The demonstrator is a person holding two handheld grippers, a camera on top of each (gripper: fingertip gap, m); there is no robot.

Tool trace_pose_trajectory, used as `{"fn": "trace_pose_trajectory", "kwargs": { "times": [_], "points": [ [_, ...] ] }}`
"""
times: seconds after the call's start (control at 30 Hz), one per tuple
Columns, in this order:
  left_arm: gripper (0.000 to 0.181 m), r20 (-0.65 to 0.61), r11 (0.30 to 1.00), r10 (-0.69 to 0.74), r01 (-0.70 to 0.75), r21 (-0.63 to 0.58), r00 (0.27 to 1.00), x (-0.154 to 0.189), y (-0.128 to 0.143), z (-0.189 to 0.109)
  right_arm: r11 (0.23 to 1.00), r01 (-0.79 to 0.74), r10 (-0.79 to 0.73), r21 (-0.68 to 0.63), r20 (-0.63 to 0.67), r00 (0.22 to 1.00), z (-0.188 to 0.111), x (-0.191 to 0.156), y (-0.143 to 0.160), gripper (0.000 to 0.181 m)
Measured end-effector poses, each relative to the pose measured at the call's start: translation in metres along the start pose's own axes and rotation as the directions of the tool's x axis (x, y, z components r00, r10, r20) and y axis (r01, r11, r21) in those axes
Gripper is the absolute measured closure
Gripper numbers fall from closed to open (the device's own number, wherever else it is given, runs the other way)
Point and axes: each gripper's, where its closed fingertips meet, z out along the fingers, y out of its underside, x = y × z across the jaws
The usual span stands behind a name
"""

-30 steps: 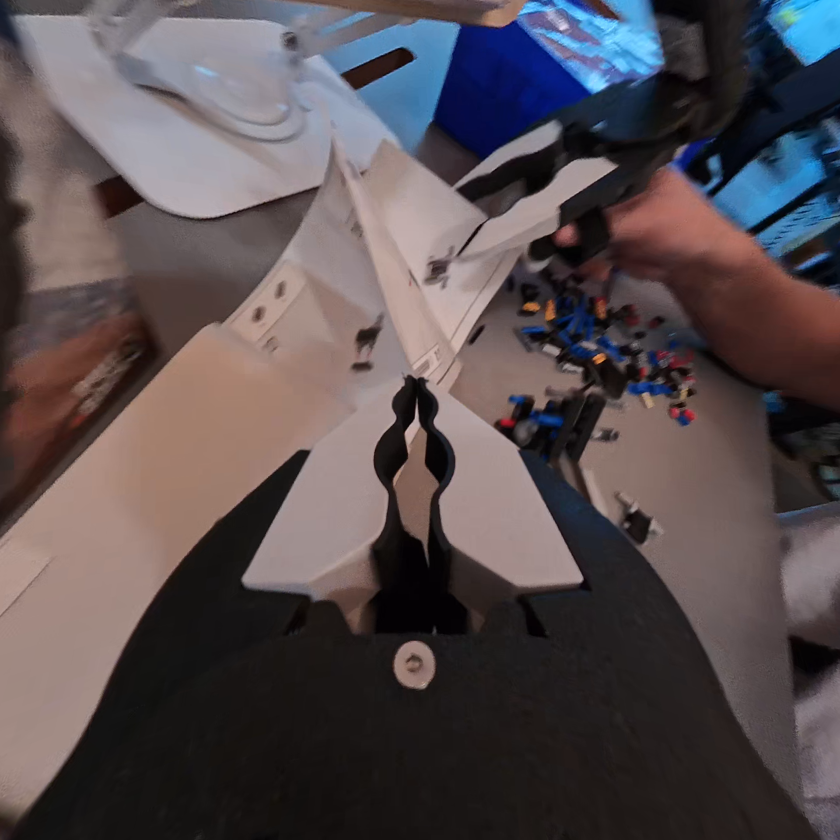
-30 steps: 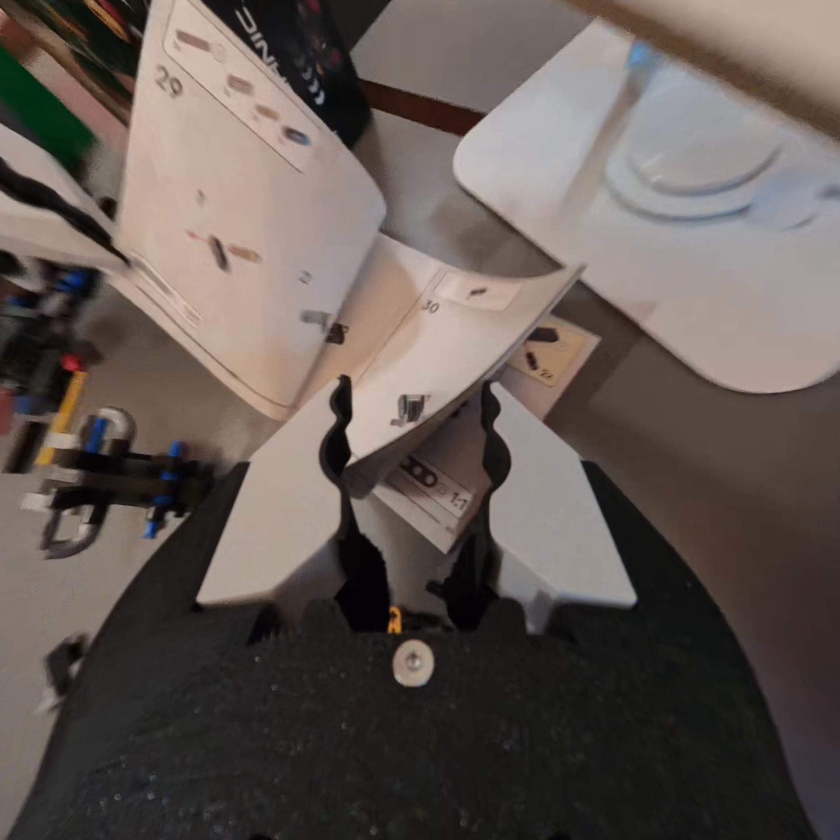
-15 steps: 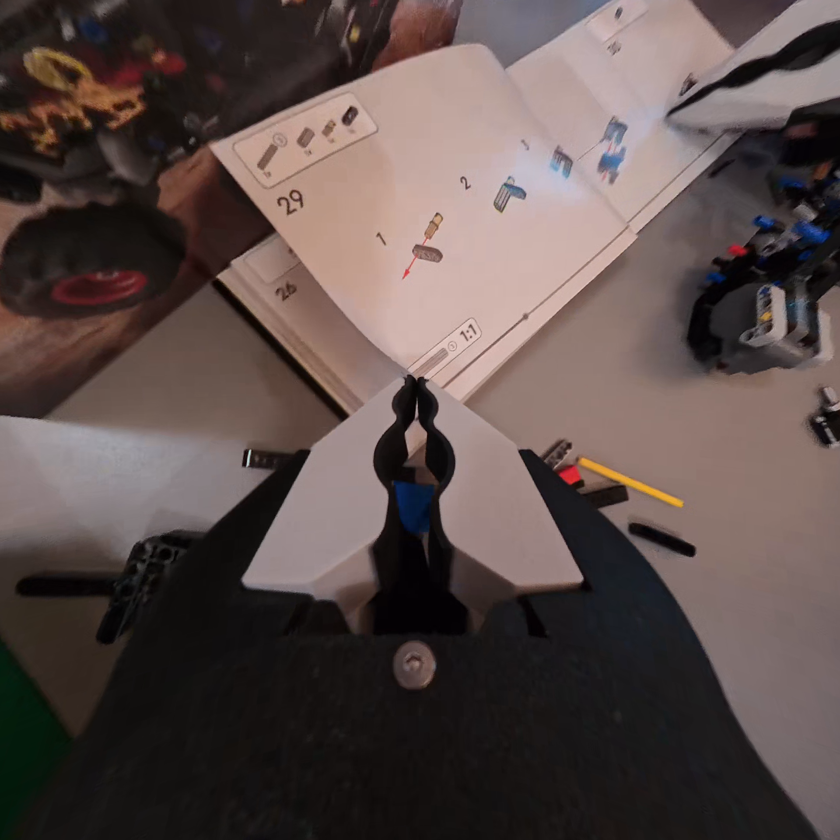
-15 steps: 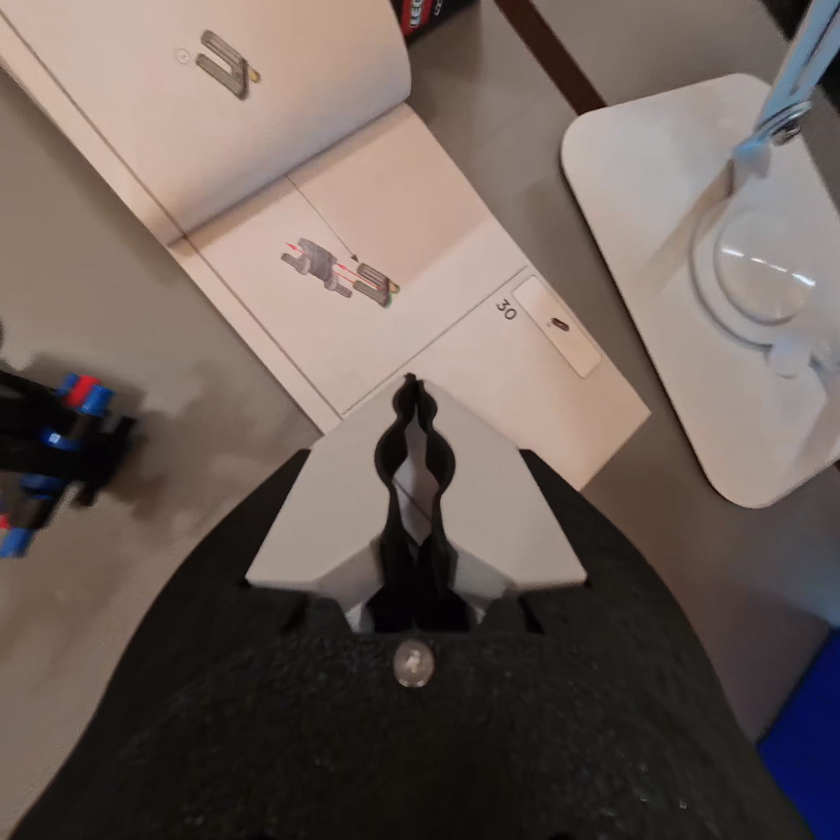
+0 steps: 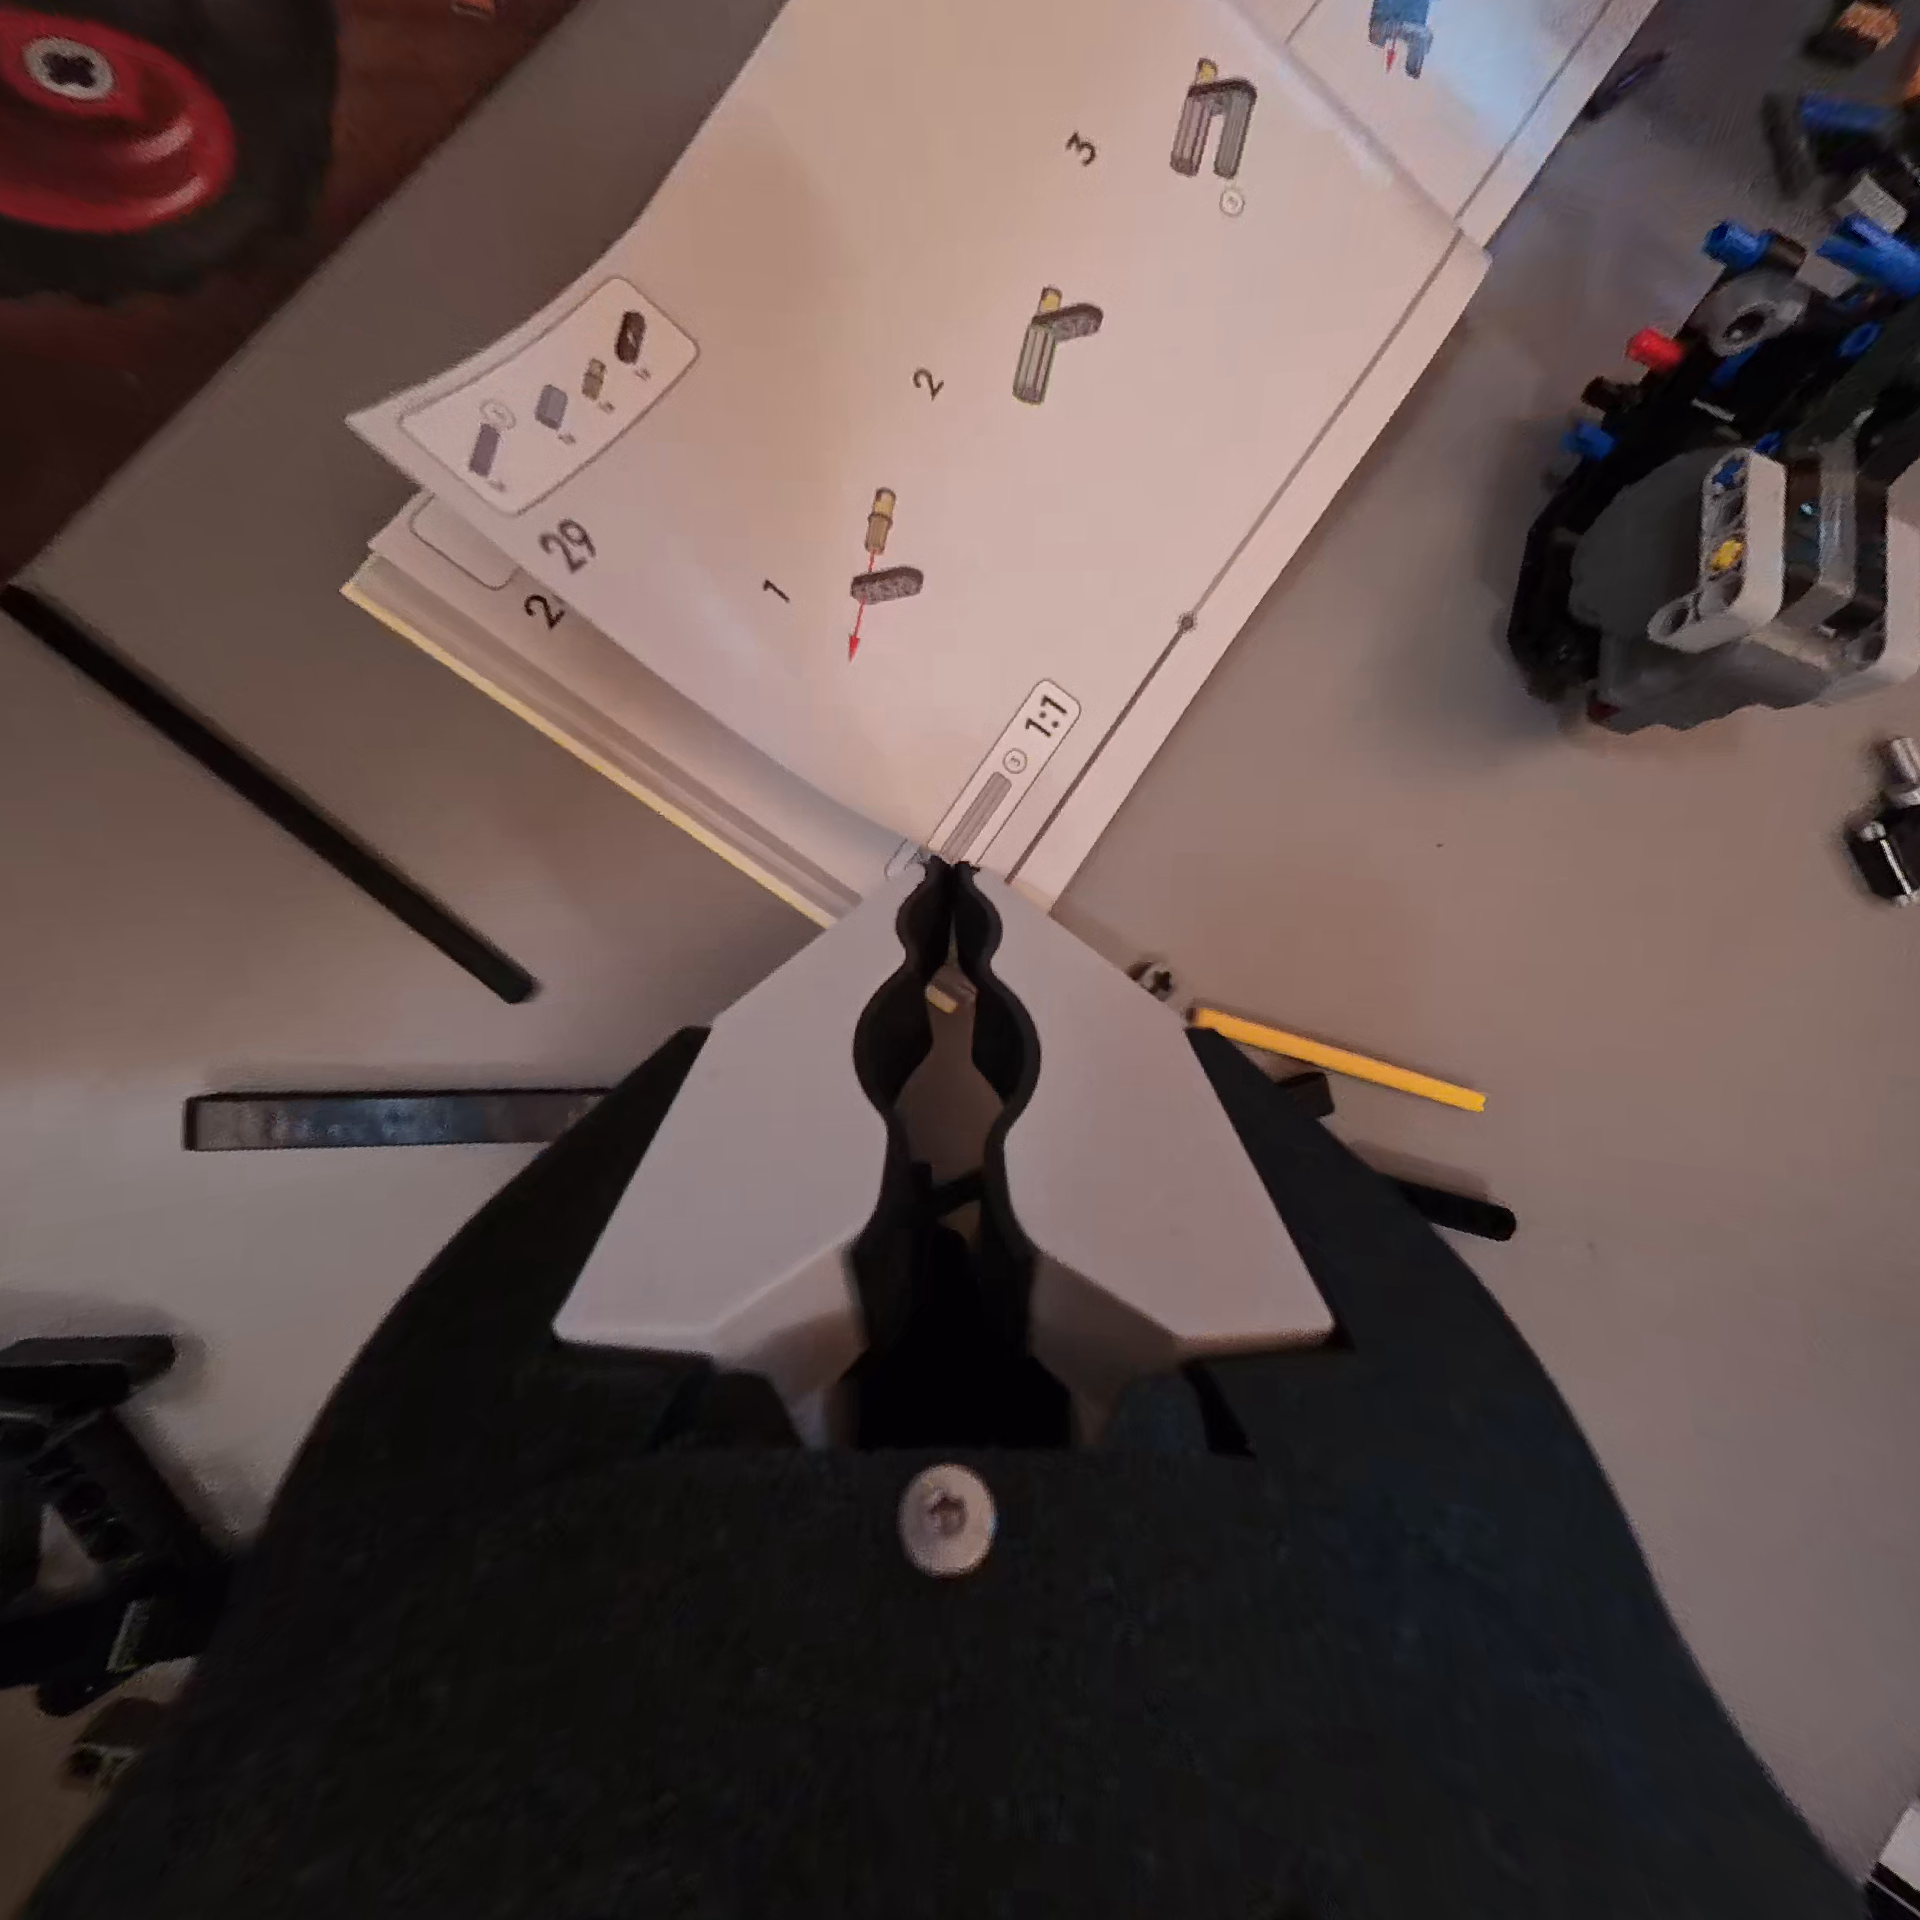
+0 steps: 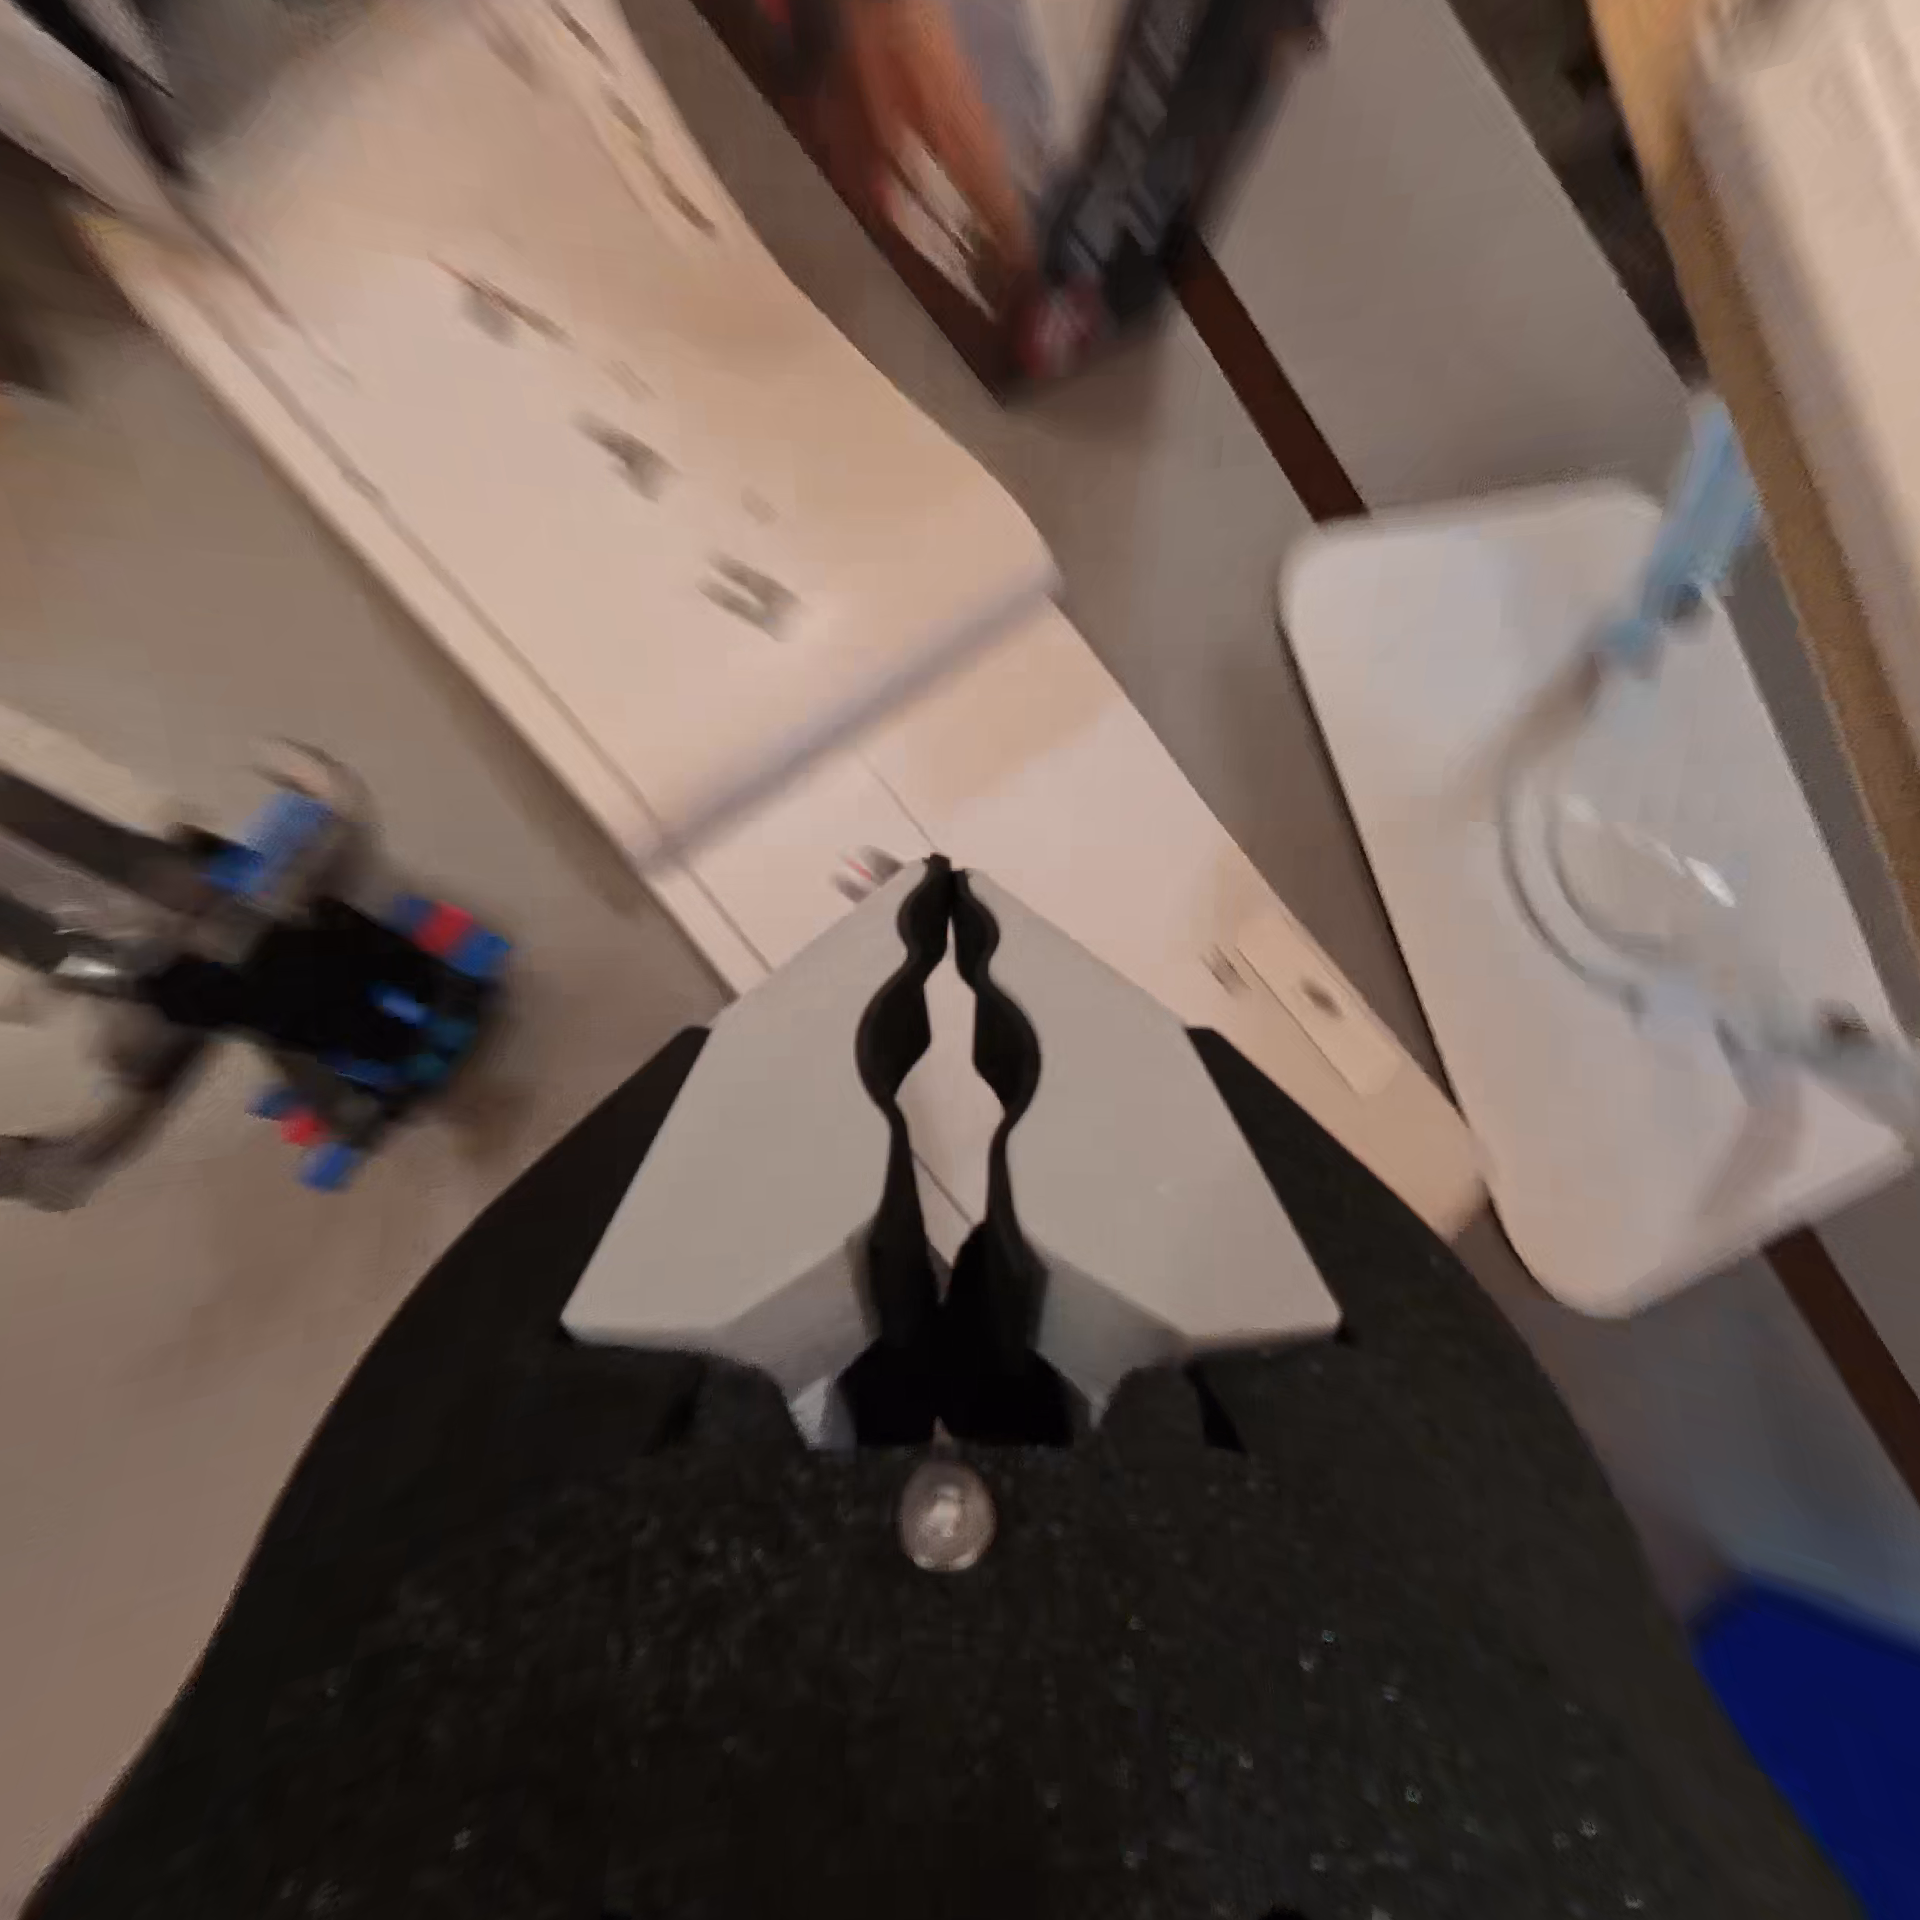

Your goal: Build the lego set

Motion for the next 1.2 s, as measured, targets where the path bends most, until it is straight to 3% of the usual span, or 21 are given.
{"fn": "trace_pose_trajectory", "kwargs": {
  "times": [0.07, 0.17, 0.33, 0.5, 0.7, 0.8, 0.9, 0.97, 1.03, 1.13, 1.2],
  "points": [
    [0.181, 0.005, 1.0, 0.005, -0.005, 0.001, 1.0, 0.003, 0.001, -0.001, 0.998, 0.025, -0.033, 0.053, 0.143, 0.989, 0.008, -0.028, -0.019, 0.181],
    [0.181, 0.013, 1.0, 0.002, -0.002, -0.001, 1.0, 0.004, 0.005, -0.005, 0.999, 0.048, -0.049, 0.009, 0.209, 0.977, 0.029, -0.035, -0.015, 0.181],
    [0.181, 0.023, 1.0, -0.011, 0.011, 0.008, 1.0, -0.002, 0.009, -0.007, 0.998, 0.052, -0.039, -0.043, 0.267, 0.963, 0.041, -0.043, 0.0, 0.181],
    [0.181, 0.005, 1.0, -0.024, 0.024, 0.013, 1.0, -0.003, 0.011, -0.006, 0.997, 0.077, -0.081, 0.023, 0.277, 0.957, 0.031, -0.051, -0.012, 0.181],
    [0.181, 0.039, 0.999, -0.031, 0.031, -0.007, 0.999, -0.008, 0.01, -0.01, 0.998, 0.063, -0.051, -0.025, 0.325, 0.944, 0.04, -0.054, -0.002, 0.181],
    [0.179, 0.247, 0.994, 0.095, -0.107, 0.035, 0.964, -0.031, -0.015, -0.03, 0.998, 0.059, -0.054, -0.007, 0.32, 0.946, 0.041, -0.054, 0.0, 0.181],
    [0.179, 0.398, 0.975, 0.148, -0.2, 0.093, 0.905, -0.044, -0.061, -0.049, 0.998, 0.069, -0.063, -0.011, 0.292, 0.954, 0.041, -0.054, 0.0, 0.181],
    [0.18, 0.351, 0.956, 0.152, -0.228, 0.186, 0.924, -0.028, -0.101, -0.047, 0.995, 0.099, -0.091, -0.019, 0.267, 0.96, 0.041, -0.053, 0.0, 0.181],
    [0.181, 0.217, 0.939, 0.202, -0.252, 0.235, 0.955, 0.0, -0.13, -0.022, 0.993, 0.112, -0.099, -0.035, 0.252, 0.963, 0.041, -0.053, 0.001, 0.181],
    [0.181, -0.007, 0.969, 0.202, -0.199, 0.148, 0.979, 0.03, -0.14, 0.037, 0.99, 0.131, -0.115, -0.051, 0.234, 0.965, 0.041, -0.053, 0.001, 0.181],
    [0.181, -0.027, 0.978, 0.185, -0.181, 0.105, 0.982, 0.031, -0.141, 0.062, 0.991, 0.118, -0.102, -0.055, 0.236, 0.966, 0.041, -0.053, 0.001, 0.181]
  ]
}}
